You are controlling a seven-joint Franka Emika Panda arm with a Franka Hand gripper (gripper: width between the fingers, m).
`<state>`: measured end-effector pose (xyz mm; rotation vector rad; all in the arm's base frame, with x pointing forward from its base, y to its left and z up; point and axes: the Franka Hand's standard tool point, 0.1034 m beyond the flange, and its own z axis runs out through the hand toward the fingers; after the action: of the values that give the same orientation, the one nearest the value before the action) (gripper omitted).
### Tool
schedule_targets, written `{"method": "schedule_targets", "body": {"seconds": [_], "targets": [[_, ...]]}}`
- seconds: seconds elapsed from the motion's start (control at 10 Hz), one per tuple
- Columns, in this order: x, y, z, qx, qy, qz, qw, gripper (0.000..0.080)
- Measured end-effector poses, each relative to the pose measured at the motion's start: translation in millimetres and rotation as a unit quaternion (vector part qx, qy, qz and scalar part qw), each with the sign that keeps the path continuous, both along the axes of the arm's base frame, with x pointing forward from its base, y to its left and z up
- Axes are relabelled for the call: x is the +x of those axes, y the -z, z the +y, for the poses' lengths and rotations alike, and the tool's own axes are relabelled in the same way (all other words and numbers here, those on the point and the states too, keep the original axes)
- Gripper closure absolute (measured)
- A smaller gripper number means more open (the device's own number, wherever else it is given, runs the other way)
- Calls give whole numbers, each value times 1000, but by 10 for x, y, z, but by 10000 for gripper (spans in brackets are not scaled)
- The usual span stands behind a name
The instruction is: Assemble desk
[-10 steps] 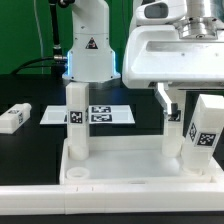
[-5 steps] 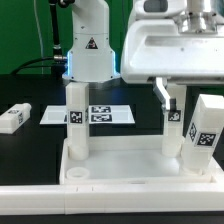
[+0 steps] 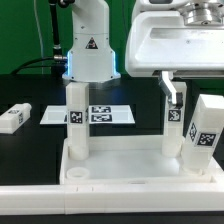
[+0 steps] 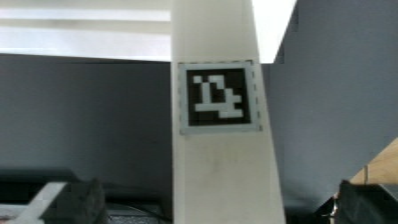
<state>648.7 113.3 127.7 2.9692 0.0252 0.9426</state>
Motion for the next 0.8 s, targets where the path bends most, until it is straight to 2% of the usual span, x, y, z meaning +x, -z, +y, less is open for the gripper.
{"method": "schedule_targets", "body": {"seconds": [0.3,0.4,0.6,0.7,0.8], "targets": [[0,1,-2,0,0,0,1000,150],[-15,20,-3,0,2,17,1000,150],[28,-64,-2,4,6,38,999,150],[-2,-43,-46,4,16,108,994,150],[35,-84,-67,6,21,140,990,150]]}}
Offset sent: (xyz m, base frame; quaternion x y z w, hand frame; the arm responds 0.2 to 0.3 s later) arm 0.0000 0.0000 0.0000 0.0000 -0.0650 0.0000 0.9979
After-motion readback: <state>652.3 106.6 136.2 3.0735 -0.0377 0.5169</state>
